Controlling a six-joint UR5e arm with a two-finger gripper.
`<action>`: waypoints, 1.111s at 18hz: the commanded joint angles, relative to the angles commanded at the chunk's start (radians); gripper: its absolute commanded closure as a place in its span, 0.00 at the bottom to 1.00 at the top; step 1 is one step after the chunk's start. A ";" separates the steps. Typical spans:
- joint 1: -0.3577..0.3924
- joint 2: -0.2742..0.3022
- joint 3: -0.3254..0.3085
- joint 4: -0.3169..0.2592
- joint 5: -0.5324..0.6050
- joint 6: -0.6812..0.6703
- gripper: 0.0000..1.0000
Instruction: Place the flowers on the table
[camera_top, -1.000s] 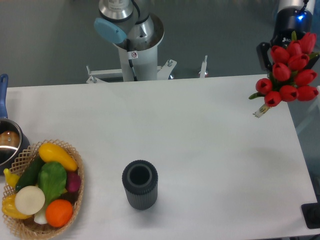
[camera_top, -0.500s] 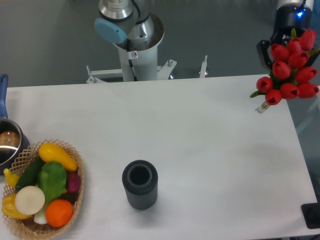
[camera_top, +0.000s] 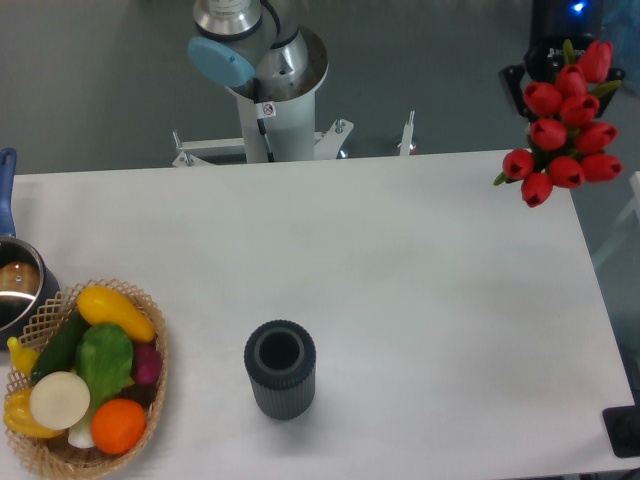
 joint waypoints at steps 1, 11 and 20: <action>-0.023 -0.002 -0.002 -0.002 0.026 0.000 0.61; -0.252 -0.138 -0.014 0.002 0.422 -0.026 0.61; -0.376 -0.267 0.029 0.002 0.525 -0.078 0.61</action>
